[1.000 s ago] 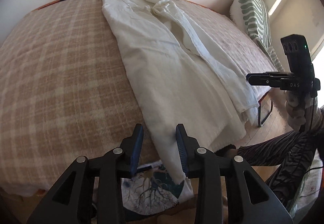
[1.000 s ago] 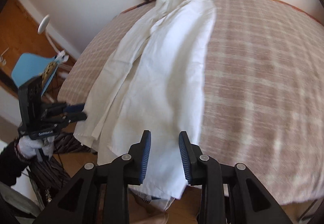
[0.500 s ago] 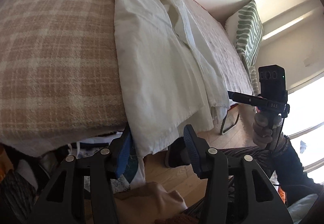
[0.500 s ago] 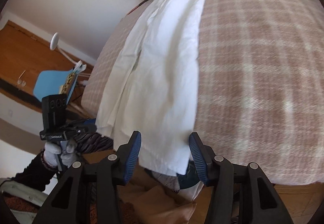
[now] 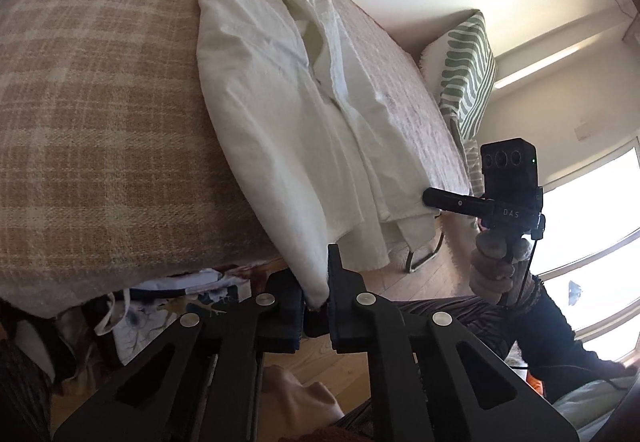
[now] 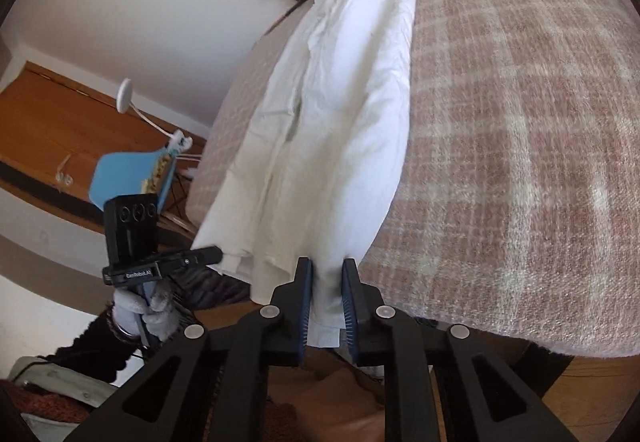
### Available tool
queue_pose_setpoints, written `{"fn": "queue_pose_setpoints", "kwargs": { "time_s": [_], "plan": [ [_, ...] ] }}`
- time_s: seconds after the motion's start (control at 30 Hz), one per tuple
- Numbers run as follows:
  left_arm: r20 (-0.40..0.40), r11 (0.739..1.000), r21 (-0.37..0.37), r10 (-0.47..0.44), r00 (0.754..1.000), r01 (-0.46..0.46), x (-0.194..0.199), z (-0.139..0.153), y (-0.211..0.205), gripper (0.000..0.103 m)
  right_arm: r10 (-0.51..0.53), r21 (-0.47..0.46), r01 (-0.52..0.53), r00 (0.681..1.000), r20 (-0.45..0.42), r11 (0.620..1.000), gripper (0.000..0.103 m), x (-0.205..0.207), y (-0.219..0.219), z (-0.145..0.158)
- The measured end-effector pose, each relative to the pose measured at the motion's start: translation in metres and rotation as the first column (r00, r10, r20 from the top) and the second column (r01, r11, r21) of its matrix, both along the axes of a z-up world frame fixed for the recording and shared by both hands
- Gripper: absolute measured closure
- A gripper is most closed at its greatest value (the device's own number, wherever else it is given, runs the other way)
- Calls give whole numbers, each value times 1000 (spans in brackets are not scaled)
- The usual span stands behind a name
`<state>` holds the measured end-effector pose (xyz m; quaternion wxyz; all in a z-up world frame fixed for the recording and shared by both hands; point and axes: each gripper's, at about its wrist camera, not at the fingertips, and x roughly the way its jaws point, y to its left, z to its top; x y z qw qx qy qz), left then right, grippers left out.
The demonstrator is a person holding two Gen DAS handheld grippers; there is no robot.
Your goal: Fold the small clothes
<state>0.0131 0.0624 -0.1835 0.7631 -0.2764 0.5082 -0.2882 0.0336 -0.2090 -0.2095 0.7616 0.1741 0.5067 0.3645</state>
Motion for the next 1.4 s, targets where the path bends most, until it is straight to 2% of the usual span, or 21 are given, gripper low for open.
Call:
{"fn": "queue_pose_setpoints", "kwargs": {
  "time_s": [0.33, 0.53, 0.67, 0.87, 1.07, 1.13, 1.17, 1.2, 1.27, 1.37, 1.4],
  "plan": [
    [93, 997, -80, 26, 995, -19, 35, 43, 3, 97, -71, 94, 62, 993, 92, 994, 96, 19, 5, 47],
    [151, 996, -60, 68, 986, -59, 73, 62, 16, 97, -137, 96, 123, 978, 160, 988, 98, 54, 4, 77],
    [147, 995, -43, 99, 984, -94, 111, 63, 29, 97, -167, 87, 153, 969, 183, 984, 100, 90, 6, 88],
    [143, 993, 29, 111, 983, -116, 168, 59, 37, 97, -217, 63, 209, 961, 170, 976, 101, 154, 16, 88],
    [98, 993, 58, 98, 990, -104, 198, 39, 38, 97, -273, 6, 275, 955, 118, 962, 101, 210, 23, 66],
    [95, 992, 79, 95, 991, -103, 204, 34, 39, 97, -275, 7, 276, 957, 93, 961, 97, 225, 24, 58],
    [88, 991, 89, 94, 992, -102, 206, 32, 39, 96, -269, 6, 270, 959, 88, 963, 92, 231, 25, 56],
    [77, 990, 99, 93, 993, -101, 208, 31, 39, 96, -265, 6, 266, 960, 87, 964, 77, 235, 25, 56],
    [42, 991, 85, 100, 994, -104, 213, 30, 43, 96, -270, 23, 269, 956, 116, 963, 62, 235, 22, 62],
    [59, 991, 83, 101, 993, -105, 209, 37, 46, 95, -270, 12, 272, 949, 162, 962, 51, 219, 11, 76],
    [72, 990, 93, 96, 993, -102, 205, 40, 47, 95, -271, 0, 275, 947, 174, 961, 41, 212, 7, 77]
  ]
}}
